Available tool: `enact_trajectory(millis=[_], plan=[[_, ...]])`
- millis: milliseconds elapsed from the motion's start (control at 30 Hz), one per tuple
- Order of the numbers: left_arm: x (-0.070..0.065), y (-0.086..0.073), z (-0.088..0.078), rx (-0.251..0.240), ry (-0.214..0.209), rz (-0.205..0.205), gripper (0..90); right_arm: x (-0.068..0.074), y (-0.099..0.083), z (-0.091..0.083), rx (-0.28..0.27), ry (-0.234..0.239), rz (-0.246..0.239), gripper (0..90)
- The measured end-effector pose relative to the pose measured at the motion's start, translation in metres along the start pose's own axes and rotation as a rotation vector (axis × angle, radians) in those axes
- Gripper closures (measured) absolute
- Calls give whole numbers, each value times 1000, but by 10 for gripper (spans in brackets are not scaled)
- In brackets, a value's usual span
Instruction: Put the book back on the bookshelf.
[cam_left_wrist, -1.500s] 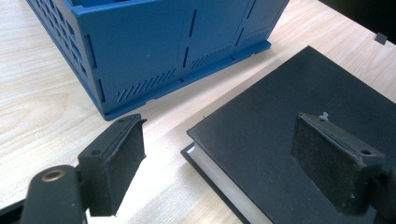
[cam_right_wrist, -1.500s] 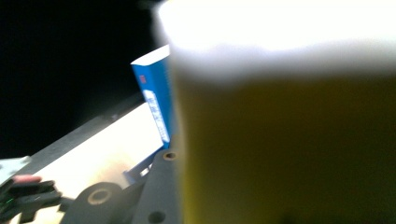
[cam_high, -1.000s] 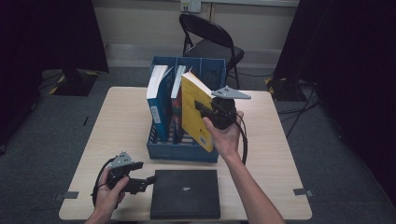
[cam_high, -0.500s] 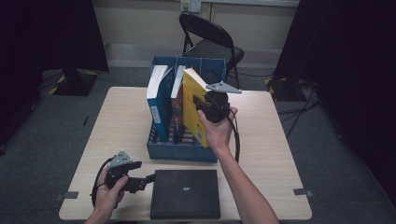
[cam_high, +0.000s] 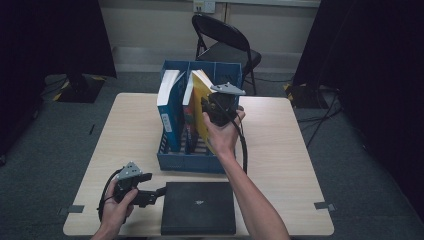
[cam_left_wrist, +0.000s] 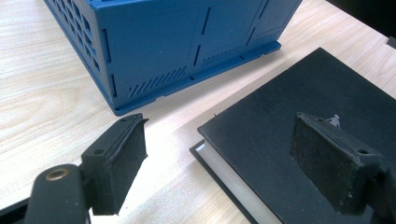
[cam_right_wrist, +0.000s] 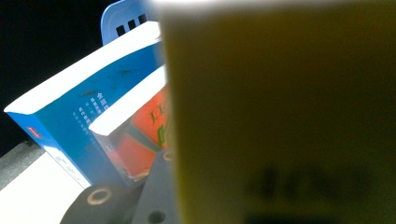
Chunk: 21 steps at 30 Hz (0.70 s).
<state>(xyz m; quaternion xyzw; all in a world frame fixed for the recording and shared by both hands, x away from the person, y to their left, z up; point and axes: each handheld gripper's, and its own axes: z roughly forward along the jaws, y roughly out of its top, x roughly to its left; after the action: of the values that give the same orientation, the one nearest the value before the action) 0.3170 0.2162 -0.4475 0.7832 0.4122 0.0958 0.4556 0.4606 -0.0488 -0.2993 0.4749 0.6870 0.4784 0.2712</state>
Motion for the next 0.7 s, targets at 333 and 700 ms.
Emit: enact_trajectory(millis=[333,700], plan=[[-2,0,3,3,-5,8,183,6,5,13,-16,-31,12,756],[-1,0,2,2,-6,6,183,6,7,30,-31,-65,26,755]])
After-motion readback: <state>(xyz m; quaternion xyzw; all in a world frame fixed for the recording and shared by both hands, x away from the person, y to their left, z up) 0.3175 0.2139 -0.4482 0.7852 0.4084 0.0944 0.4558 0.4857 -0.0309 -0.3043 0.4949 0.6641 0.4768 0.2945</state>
